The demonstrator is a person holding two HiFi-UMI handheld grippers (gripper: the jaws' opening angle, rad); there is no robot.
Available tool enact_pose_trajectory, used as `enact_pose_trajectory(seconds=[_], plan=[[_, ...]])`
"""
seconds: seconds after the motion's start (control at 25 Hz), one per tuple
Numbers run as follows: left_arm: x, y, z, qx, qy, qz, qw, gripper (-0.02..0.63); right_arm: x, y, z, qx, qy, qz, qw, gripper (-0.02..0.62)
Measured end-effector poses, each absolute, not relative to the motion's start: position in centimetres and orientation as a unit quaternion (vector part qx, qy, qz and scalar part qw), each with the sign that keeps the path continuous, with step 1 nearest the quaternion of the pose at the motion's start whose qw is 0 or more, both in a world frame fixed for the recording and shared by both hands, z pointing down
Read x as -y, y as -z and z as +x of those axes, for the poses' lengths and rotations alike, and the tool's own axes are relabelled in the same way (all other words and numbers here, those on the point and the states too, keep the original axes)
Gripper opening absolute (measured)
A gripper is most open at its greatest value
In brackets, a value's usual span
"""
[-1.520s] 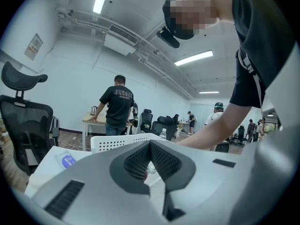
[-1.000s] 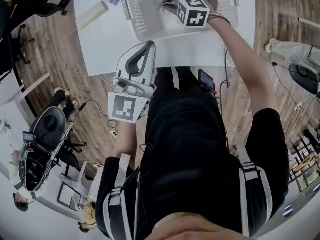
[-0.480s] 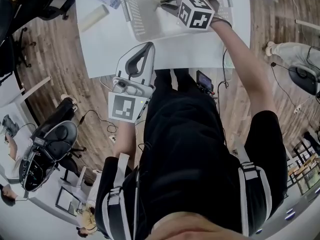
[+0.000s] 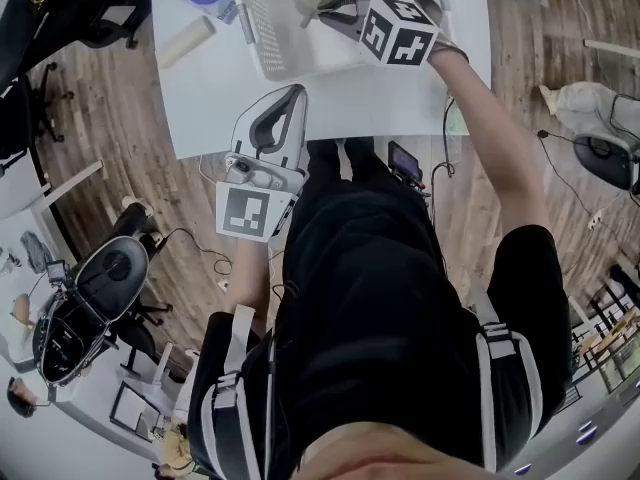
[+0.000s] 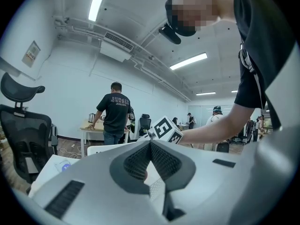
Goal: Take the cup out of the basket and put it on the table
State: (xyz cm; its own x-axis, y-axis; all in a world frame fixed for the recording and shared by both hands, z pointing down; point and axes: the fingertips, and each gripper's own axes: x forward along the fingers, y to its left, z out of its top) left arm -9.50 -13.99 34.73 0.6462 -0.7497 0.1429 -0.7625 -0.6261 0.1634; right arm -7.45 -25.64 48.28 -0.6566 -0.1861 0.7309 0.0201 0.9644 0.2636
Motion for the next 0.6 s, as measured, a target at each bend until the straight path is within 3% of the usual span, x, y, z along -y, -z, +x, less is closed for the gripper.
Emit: enact_pose_trajectory(seconds=[0.6], plan=[[12.6, -33.7, -8.9, 0.418, -0.024, 0.903, 0.093, 0.02, 21.6, -40.7, -6.2, 0.911, 0.159, 0.062, 0.375, 0.041]])
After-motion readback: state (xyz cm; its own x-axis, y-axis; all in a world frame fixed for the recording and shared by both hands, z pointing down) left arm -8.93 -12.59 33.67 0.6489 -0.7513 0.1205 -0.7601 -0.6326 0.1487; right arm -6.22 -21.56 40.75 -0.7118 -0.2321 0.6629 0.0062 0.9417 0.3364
